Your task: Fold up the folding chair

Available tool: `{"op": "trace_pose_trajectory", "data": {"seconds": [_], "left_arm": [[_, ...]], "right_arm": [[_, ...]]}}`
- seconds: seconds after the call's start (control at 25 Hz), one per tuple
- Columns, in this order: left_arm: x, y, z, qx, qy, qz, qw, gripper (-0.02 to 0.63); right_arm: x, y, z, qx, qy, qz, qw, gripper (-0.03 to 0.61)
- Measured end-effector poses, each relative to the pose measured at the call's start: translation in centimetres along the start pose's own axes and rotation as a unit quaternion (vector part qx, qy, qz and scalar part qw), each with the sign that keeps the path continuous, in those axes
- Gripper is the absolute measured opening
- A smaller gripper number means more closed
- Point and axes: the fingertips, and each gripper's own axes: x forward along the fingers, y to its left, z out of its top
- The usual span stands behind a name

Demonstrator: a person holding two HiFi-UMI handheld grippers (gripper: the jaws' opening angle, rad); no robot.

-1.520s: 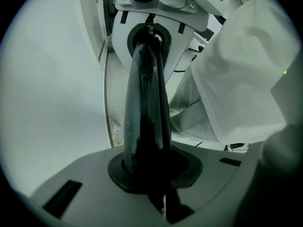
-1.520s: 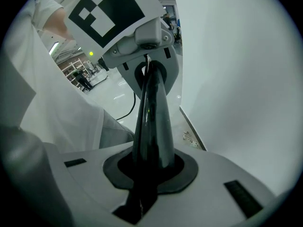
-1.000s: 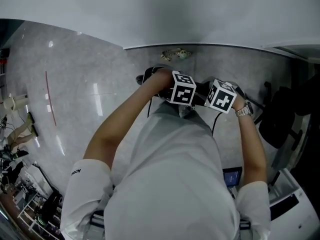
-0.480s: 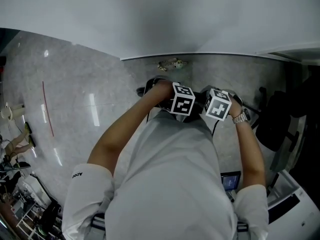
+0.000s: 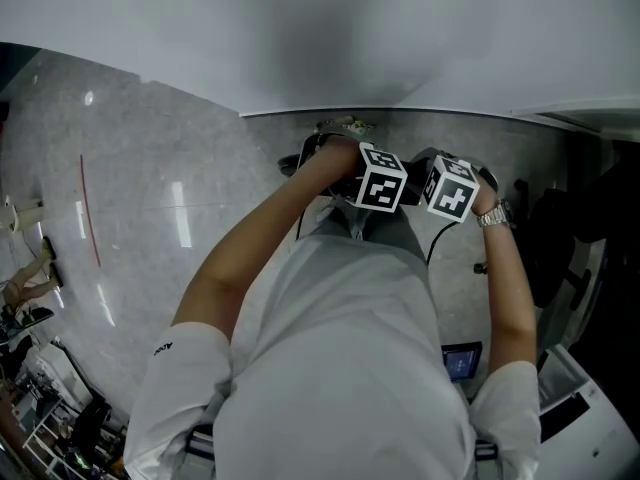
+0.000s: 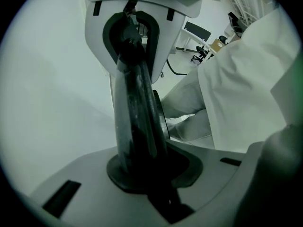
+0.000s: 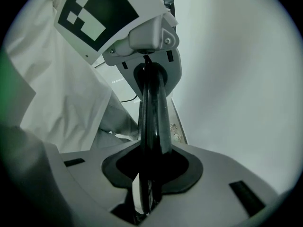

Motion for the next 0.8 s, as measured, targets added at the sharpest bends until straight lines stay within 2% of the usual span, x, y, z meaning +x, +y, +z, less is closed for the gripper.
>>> {"op": "trace_pose_trajectory", "data": {"seconds": [0.28,0.48,0.64,0.8], "left_arm": [[-1.3,4.9,-1.1,-0.017,0.009,0.030,0.9994,0.066],[-1.8,6.7,-1.8,-0.031,0.006,0.034,0.9989,0.067],[-2.0,8.7,-2.9,-0.054,-0.002,0.031,0.9981,0.067],[-2.6,10.0,-3.5,-0.079,-0.002,0.032,0.9963,0.067]], "right_arm": [[-0.9,-4.7,0.6,0.001,-0.004,-0.029,1.000,0.080],[-1.3,-7.2,1.2,-0.014,-0.004,-0.048,0.999,0.100],[-4.1,-10.5,2.3,-0.033,-0.010,-0.091,0.995,0.177],[-7.1,-11.9,4.1,-0.051,-0.035,-0.130,0.990,0.176]]}}
